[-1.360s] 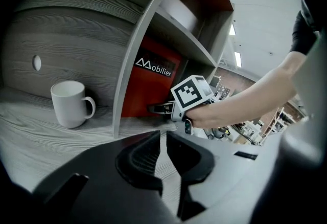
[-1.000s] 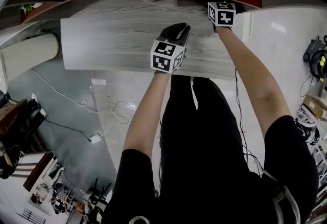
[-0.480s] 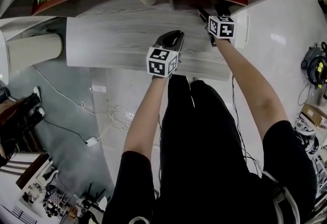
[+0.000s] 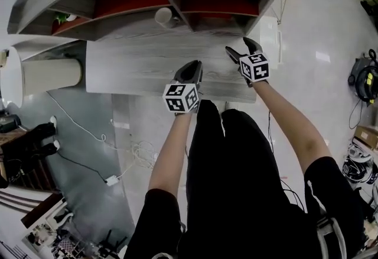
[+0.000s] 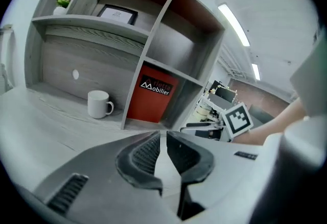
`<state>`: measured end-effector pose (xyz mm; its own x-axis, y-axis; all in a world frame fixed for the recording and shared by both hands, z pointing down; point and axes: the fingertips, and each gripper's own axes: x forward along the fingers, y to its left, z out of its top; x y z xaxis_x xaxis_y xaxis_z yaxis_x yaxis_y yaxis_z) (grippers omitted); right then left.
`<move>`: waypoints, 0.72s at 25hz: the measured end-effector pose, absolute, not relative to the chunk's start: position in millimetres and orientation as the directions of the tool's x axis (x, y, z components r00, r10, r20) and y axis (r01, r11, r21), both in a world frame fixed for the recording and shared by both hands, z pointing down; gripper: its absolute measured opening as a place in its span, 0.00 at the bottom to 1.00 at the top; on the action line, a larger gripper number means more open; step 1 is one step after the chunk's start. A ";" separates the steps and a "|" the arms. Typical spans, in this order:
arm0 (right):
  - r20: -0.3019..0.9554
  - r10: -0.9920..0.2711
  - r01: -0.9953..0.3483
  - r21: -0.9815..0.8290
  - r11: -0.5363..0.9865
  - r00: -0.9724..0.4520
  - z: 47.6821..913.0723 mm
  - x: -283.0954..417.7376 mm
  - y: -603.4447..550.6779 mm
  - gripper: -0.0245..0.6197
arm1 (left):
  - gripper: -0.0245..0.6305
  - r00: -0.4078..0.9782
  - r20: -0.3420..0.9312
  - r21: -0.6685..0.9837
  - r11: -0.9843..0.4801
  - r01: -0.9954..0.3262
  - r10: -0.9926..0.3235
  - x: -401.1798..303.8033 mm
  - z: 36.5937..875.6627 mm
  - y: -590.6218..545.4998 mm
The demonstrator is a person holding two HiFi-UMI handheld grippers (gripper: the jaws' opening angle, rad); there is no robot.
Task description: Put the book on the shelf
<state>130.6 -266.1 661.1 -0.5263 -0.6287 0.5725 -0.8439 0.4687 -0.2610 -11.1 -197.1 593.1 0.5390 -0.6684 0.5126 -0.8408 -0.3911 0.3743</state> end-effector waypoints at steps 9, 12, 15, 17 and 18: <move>0.533 -0.661 -0.849 -0.297 0.438 -0.528 615.4 173.7 -186.2 0.45 | 0.10 0.560 0.482 0.430 -0.374 -0.821 -0.674 24.5 558.2 -138.7; 0.503 -0.696 -0.859 -0.306 0.411 -0.512 593.8 184.9 -169.2 0.38 | 0.10 0.575 0.452 0.455 -0.378 -0.806 -0.682 36.1 546.9 -135.9; 0.470 -0.723 -0.862 -0.304 0.405 -0.506 568.1 193.1 -143.8 0.28 | 0.10 0.598 0.425 0.443 -0.420 -0.792 -0.679 53.1 531.8 -129.0; 0.458 -0.736 -0.866 -0.307 0.395 -0.498 550.3 193.4 -124.2 0.22 | 0.10 0.616 0.411 0.421 -0.459 -0.782 -0.672 59.0 520.0 -120.5; 0.457 -0.743 -0.871 -0.305 0.386 -0.489 542.3 192.3 -113.4 0.18 | 0.10 0.626 0.405 0.411 -0.479 -0.776 -0.667 59.6 514.1 -114.6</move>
